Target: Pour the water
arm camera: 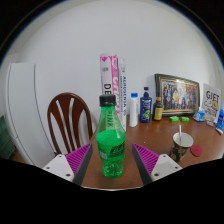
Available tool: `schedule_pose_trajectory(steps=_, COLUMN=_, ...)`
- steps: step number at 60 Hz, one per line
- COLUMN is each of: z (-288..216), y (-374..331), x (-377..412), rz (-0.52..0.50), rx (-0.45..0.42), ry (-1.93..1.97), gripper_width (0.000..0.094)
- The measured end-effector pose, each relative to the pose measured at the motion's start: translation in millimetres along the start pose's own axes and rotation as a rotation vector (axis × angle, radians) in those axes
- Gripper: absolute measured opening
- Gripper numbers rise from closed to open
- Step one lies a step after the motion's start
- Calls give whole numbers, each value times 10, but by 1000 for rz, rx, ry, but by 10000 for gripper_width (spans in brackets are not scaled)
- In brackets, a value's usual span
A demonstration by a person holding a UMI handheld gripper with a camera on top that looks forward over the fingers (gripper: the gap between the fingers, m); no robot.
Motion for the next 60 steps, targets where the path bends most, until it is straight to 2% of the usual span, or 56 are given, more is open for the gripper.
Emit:
schedule_pose_trajectory(steps=6, z=64, y=257, x=-88, rz=40, rx=-10, ry=16, gripper_width=682)
schedule_pose_trajectory(steps=11, z=61, y=389, x=-63, rz=22, rx=-28, ry=12, gripper_width=548)
schedule_pose_trajectory(steps=14, z=32, y=411, x=-72, rz=28, rx=-43, ry=-12, gripper_width=531)
schedule_pose_trajectory(steps=28, z=25, y=456, x=-37, rz=5, rx=-61, ry=-40, gripper_width=295)
schedule_pose_trajectory(steps=35, z=-58, y=418, x=-95, rz=7, rx=-70, ry=17, gripper_width=296)
schedule_pose_trajectory(steps=42, z=-411, y=308, x=-138, rz=-30, rx=-134, ry=160, gripper_width=295)
schedule_pose_trajectory(steps=53, z=-1026, y=156, x=-419, rz=-210, rx=-255, ry=811, gripper_width=296)
schedule_pose_trajectory(steps=60, z=-1243, y=121, x=-781, rz=-335, rx=-340, ry=1281, gripper_width=296)
Point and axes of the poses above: the point between the fingertips, and its own axes, seen from behind it with the camera up: x to the left, z down, y forward, the way the camera looks, the point moved 1 cm from there along -y, backward, against the way the camera looks, and after that the axes turned 6 degrees about -z, right-handed, at the moved point
